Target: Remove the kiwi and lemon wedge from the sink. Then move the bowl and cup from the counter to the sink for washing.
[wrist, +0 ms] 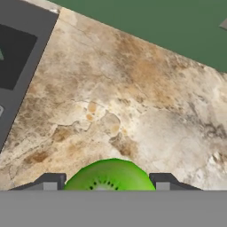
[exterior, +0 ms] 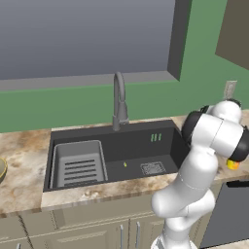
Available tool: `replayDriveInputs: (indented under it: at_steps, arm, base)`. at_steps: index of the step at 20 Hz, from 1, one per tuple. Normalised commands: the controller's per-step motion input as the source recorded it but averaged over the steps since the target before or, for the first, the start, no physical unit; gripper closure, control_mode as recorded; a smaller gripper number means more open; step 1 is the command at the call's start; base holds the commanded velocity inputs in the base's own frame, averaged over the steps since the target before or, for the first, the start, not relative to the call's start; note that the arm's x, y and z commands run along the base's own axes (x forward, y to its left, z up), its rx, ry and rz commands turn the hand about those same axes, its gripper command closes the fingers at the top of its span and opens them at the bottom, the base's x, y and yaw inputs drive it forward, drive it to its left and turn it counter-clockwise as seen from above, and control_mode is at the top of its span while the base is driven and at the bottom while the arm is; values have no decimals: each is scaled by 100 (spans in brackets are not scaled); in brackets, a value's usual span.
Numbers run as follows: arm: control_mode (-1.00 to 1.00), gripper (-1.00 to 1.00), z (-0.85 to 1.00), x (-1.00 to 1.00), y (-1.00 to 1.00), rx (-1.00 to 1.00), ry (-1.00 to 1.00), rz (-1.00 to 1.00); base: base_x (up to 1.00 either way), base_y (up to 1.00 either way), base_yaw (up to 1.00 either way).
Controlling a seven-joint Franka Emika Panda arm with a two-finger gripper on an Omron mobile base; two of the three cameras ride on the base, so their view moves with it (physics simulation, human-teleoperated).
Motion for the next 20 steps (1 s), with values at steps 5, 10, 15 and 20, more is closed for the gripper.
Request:
replayDriveInputs:
  at_steps: [5,10,15,20]
  arm:
    - [-100,100,-13,0,-11,-2,0,5]
    - [-100,100,-11,1,-13,0,0,5]
    - [-100,100,-12,4,-12,0,0,6]
    - [-100,100,-12,2,-12,0,0,7]
  base:
    - [0,0,0]
    - [0,0,0]
    - [0,0,0]
    - [0,0,0]
